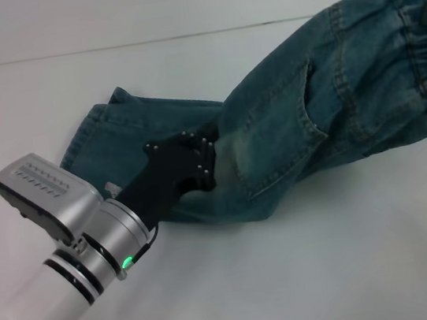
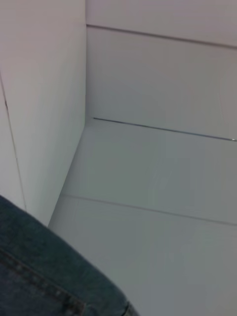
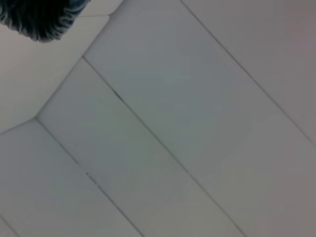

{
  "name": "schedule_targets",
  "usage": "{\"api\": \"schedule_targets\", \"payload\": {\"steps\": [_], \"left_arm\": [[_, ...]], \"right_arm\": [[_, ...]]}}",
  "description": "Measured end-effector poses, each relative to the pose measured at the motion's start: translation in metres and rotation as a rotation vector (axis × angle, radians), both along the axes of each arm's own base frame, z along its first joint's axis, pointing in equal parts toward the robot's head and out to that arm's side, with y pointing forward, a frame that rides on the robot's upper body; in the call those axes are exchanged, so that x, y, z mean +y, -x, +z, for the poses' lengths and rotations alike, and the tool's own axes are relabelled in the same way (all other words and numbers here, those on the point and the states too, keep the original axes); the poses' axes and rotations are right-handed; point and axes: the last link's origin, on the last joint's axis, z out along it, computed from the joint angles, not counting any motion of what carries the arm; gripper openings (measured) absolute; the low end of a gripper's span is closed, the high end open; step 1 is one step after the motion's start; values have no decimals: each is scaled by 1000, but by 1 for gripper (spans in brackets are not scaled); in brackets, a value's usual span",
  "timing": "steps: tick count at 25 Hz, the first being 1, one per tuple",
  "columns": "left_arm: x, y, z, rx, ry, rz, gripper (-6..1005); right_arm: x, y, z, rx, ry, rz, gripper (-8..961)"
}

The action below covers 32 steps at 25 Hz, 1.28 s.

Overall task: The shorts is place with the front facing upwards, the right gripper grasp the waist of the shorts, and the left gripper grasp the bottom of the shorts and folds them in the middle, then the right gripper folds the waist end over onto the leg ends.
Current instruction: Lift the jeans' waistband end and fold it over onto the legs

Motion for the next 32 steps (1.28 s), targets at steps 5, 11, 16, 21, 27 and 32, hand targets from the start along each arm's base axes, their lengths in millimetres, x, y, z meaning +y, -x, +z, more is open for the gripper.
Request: {"api": "schedule_targets", "payload": {"steps": [5, 11, 16, 21, 27, 32], "left_arm": [[-3, -4, -5, 10, 7, -16, 22], [-5, -6, -7, 3, 20, -14, 22], [-11, -8, -11, -16, 38, -11, 22], [-17, -11, -16, -28, 65, -14, 22], [-23, -15, -19, -49, 85, -22, 22], [-29, -19, -23, -69, 100, -26, 22]], "right_arm": [[15, 19, 1, -11, 28, 60, 90], [44, 54, -12, -79, 88, 133, 90], [68, 87, -32, -168, 119, 194, 89], [88, 114, -51, -261, 127, 230, 88], [104, 137, -74, -339, 128, 254, 87], [109, 152, -94, -388, 144, 277, 97]]}}
